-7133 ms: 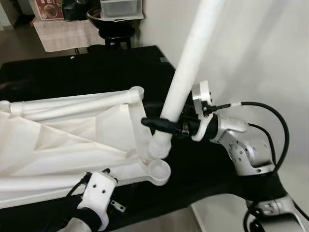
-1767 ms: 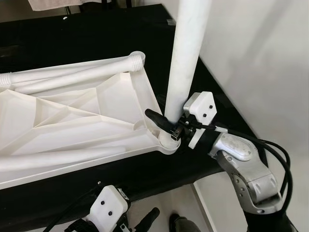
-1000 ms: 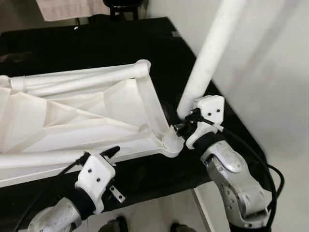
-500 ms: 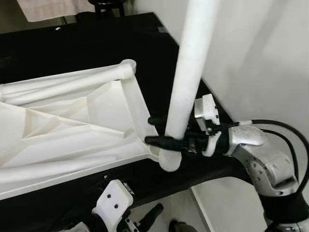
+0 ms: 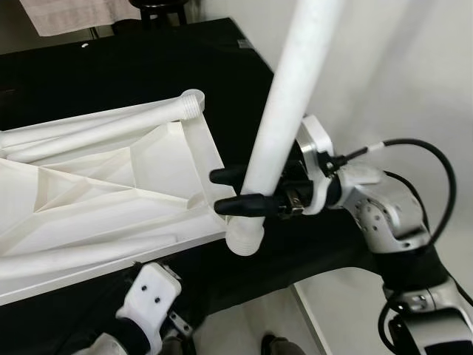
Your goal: Building children table
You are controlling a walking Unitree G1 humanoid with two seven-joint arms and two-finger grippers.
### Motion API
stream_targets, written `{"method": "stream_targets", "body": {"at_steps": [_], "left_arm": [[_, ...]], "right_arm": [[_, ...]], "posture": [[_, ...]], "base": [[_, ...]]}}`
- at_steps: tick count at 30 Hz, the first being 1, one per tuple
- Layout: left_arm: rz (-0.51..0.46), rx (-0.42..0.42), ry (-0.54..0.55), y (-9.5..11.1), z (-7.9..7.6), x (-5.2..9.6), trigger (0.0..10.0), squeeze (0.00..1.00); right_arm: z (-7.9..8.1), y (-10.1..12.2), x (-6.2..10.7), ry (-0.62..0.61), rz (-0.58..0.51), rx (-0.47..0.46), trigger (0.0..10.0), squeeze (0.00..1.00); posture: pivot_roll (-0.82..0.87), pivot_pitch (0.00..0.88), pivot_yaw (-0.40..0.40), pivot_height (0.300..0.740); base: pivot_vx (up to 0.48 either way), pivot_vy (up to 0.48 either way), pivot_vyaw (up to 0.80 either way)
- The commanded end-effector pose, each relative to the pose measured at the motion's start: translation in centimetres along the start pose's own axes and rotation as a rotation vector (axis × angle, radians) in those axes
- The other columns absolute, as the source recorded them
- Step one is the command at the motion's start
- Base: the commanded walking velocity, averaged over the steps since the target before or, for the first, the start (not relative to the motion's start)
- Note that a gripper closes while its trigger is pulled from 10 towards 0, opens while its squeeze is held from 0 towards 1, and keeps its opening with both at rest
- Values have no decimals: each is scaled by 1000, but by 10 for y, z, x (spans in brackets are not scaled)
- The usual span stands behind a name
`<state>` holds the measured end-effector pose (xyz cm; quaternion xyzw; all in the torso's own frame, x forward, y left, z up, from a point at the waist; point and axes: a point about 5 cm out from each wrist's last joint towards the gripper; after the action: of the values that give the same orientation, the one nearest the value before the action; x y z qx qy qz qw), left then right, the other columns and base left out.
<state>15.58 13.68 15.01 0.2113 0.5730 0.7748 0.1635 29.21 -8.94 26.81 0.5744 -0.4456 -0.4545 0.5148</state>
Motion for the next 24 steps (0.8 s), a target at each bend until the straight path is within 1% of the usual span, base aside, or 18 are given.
{"method": "stream_targets", "body": {"at_steps": [1, 5, 8, 17, 23, 24], "left_arm": [[0, 4, -7, 1, -3, 3, 10000, 0], [-4, 22, -31, 5, -7, 7, 10000, 0], [-4, 31, -47, 6, -10, 9, 10000, 0], [-7, 44, -61, 10, -13, 14, 10000, 0], [-8, 47, -61, 12, -13, 14, 10000, 0], [-9, 47, -60, 12, -13, 14, 10000, 0]], "right_arm": [[0, 1, -5, 48, -7, 12, 10000, 0], [-11, 3, -13, 87, -20, 13, 10000, 0], [-14, 4, -16, 102, -25, 7, 10000, 0], [-19, 4, -16, 171, -14, -11, 10000, 0], [-22, 1, -16, 185, -3, -12, 10000, 0], [-24, -1, -16, 172, 10, 0, 10000, 0]], "posture": [[-176, 309, -5, 740], [-158, 338, -2, 740], [-148, 354, -1, 740], [-138, 383, -7, 740], [-135, 389, -13, 740], [-134, 390, -15, 740]], "base": [[0, 0, 0], [0, 0, 0], [0, 0, 0], [0, 0, 0], [0, 0, 0], [0, 0, 0]]}}
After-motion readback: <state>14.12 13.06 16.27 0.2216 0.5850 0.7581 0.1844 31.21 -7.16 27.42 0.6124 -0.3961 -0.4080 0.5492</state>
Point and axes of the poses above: a point about 5 cm out from each wrist's last joint towards the gripper, its own x axis pointing back from the gripper into the wrist, its own y axis along the axis of the wrist's last joint, z = x × y, and after that the axes turned 5 degrees about -x, right-handed
